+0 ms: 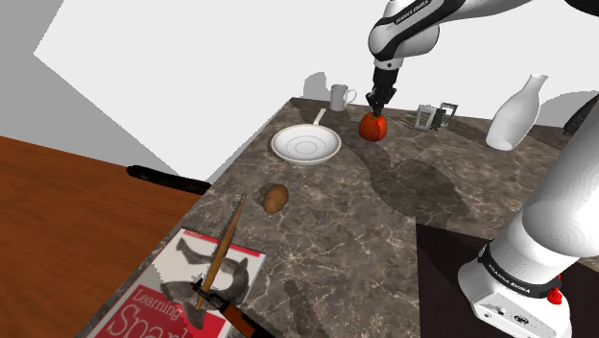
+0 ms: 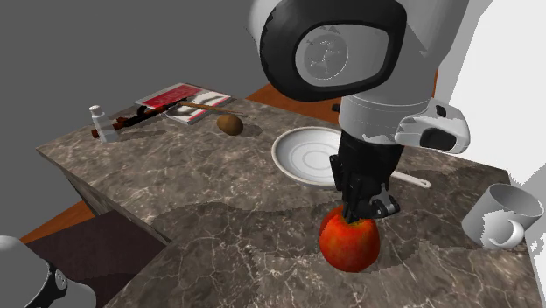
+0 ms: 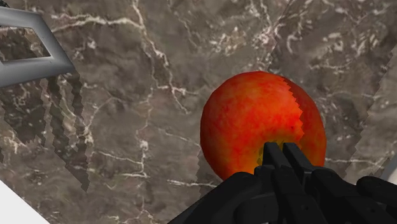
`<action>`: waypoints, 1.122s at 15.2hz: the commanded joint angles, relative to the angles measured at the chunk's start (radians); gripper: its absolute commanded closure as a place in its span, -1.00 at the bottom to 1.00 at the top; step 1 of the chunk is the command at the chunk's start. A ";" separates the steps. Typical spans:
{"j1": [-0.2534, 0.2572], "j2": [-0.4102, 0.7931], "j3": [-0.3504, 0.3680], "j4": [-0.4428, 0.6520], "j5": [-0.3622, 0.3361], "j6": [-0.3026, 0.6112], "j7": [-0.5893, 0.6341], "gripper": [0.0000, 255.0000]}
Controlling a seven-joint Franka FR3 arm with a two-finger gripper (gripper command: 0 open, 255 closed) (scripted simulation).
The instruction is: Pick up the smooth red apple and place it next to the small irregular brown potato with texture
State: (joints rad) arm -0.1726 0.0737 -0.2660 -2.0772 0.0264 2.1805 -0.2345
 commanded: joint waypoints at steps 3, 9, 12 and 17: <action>0.000 -0.012 0.000 0.013 -0.004 -0.025 0.003 1.00; 0.002 -0.042 0.000 0.061 -0.014 -0.102 0.010 1.00; 0.002 -0.054 0.000 0.088 -0.018 -0.141 0.013 1.00; 0.003 -0.070 0.001 0.137 -0.023 -0.206 0.016 1.00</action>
State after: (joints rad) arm -0.1689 0.0077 -0.2649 -1.9535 0.0045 1.9924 -0.2174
